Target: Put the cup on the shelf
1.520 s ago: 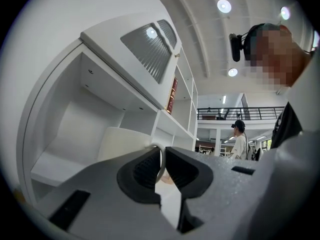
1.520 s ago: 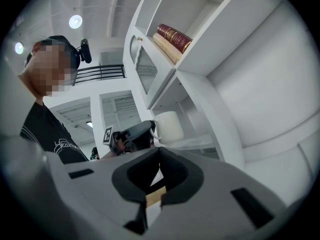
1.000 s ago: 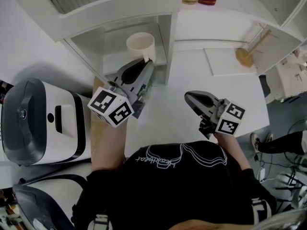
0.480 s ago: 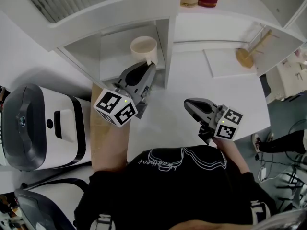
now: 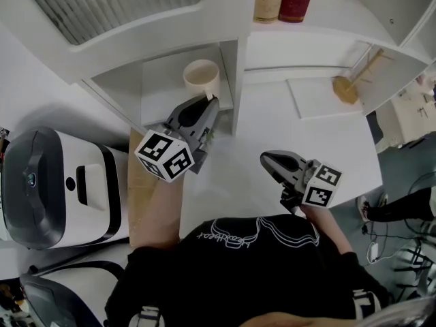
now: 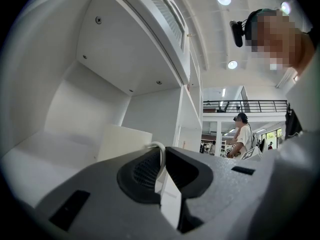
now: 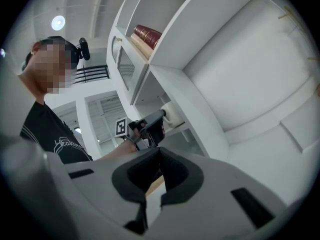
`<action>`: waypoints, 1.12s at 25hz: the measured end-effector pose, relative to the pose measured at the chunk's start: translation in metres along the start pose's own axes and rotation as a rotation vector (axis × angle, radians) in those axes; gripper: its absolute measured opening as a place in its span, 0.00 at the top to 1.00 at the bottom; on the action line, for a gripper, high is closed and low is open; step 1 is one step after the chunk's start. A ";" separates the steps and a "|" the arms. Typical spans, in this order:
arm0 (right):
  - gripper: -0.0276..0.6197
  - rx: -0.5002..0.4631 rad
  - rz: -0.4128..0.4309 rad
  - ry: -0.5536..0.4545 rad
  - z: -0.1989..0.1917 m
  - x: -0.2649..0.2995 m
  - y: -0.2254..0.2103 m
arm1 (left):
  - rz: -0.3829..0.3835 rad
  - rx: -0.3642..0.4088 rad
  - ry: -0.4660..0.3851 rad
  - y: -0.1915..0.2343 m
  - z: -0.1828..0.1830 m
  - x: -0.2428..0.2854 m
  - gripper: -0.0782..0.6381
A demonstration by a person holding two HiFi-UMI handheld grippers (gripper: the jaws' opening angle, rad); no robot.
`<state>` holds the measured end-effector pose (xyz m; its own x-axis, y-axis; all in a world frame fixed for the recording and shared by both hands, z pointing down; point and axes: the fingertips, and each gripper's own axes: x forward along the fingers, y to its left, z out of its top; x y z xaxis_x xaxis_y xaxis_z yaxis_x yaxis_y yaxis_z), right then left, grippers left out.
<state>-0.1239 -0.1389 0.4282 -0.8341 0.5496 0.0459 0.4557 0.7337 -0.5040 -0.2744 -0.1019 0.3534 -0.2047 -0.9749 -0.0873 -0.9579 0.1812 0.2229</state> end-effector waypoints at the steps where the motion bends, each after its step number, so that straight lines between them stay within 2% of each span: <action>1: 0.95 0.006 0.005 -0.002 0.000 0.000 0.000 | 0.011 -0.003 0.007 0.003 -0.001 0.001 0.84; 4: 0.95 0.010 0.005 -0.001 -0.001 -0.001 0.000 | 0.045 -0.001 0.028 0.011 -0.004 0.004 0.84; 10: 0.95 0.014 0.007 0.004 -0.004 -0.001 0.001 | 0.057 -0.009 0.041 0.015 -0.007 0.006 0.84; 16: 0.95 0.009 0.013 0.002 -0.003 -0.003 0.004 | 0.112 0.031 0.066 0.017 -0.006 0.003 0.82; 20: 0.95 -0.002 0.031 0.002 0.002 -0.008 0.011 | 0.176 0.028 0.070 0.021 -0.004 -0.007 0.75; 23: 0.95 -0.025 0.054 0.006 0.008 -0.015 0.017 | 0.232 0.037 0.069 0.019 -0.003 -0.018 0.74; 28: 0.91 -0.058 0.110 0.033 0.013 -0.028 0.030 | 0.288 0.022 0.100 -0.011 -0.012 -0.042 0.73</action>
<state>-0.0905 -0.1370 0.4008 -0.7675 0.6406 0.0220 0.5622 0.6892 -0.4570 -0.2528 -0.0645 0.3665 -0.4483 -0.8909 0.0726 -0.8679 0.4533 0.2033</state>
